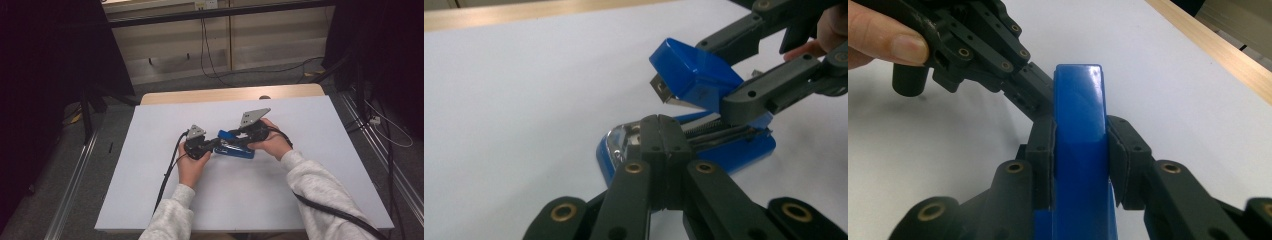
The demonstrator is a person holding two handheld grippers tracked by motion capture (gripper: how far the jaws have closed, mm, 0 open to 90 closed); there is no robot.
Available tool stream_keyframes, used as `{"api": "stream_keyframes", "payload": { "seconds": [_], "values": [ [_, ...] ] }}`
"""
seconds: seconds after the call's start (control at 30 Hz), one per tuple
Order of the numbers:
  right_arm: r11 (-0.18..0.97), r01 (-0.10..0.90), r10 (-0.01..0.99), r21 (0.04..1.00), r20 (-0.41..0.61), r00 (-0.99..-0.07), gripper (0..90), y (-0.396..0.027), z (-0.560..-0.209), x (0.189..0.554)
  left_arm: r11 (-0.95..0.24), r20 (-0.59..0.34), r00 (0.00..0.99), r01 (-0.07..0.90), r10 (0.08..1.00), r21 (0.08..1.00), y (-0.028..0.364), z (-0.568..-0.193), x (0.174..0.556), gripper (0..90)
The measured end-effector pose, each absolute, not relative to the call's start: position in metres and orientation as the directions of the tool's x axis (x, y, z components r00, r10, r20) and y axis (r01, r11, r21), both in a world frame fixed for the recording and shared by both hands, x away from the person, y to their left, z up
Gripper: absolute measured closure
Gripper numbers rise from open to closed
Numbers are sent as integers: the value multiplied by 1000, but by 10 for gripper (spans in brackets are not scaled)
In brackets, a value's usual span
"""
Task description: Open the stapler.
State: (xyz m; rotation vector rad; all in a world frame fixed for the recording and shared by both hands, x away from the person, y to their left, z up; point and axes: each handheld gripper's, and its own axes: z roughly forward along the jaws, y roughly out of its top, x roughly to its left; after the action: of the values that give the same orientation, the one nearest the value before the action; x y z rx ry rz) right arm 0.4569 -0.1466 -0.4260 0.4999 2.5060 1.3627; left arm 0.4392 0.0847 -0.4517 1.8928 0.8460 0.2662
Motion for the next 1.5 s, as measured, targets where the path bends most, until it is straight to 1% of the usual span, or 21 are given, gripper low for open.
{"api": "stream_keyframes", "payload": {
  "seconds": [0.1,0.17,0.3,0.47,0.7,0.8,0.97,1.2,1.27,1.3,1.37,1.43,1.5],
  "values": [
    [507,176,406,844,-54,-912,671,-147,-425,457,-253,-162,731,423,663,870,83,-447,441,900],
    [505,176,406,845,-53,-912,671,-148,-425,457,-237,-179,733,426,656,873,83,-448,443,900],
    [513,164,397,842,-63,-916,671,-147,-424,456,-244,-156,731,409,664,879,79,-452,446,900],
    [521,163,400,838,-71,-914,670,-146,-424,456,-238,-183,732,430,656,871,78,-455,449,900],
    [526,169,405,833,-71,-911,669,-144,-425,456,-247,-183,734,435,654,866,79,-455,450,900],
    [537,170,408,826,-78,-910,668,-142,-425,456,-259,-169,737,428,654,866,78,-457,450,900],
    [543,181,420,820,-78,-904,666,-140,-426,457,-257,-179,732,441,657,860,78,-459,451,900],
    [560,174,437,810,-110,-893,655,-136,-429,455,-269,-174,734,443,657,855,78,-461,452,900],
    [554,181,449,813,-109,-887,639,-135,-430,455,-272,-171,735,442,657,855,78,-461,452,900],
    [547,190,463,815,-106,-880,606,-135,-431,454,-267,-176,733,444,657,855,78,-461,453,900],
    [536,195,475,821,-102,-874,591,-137,-431,452,-261,-180,733,444,656,857,78,-462,453,900],
    [515,210,505,831,-97,-858,538,-141,-429,449,-261,-182,733,447,656,856,78,-462,453,900],
    [489,216,531,845,-93,-842,540,-144,-425,445,-259,-184,730,449,658,855,78,-461,453,900]
  ]
}}
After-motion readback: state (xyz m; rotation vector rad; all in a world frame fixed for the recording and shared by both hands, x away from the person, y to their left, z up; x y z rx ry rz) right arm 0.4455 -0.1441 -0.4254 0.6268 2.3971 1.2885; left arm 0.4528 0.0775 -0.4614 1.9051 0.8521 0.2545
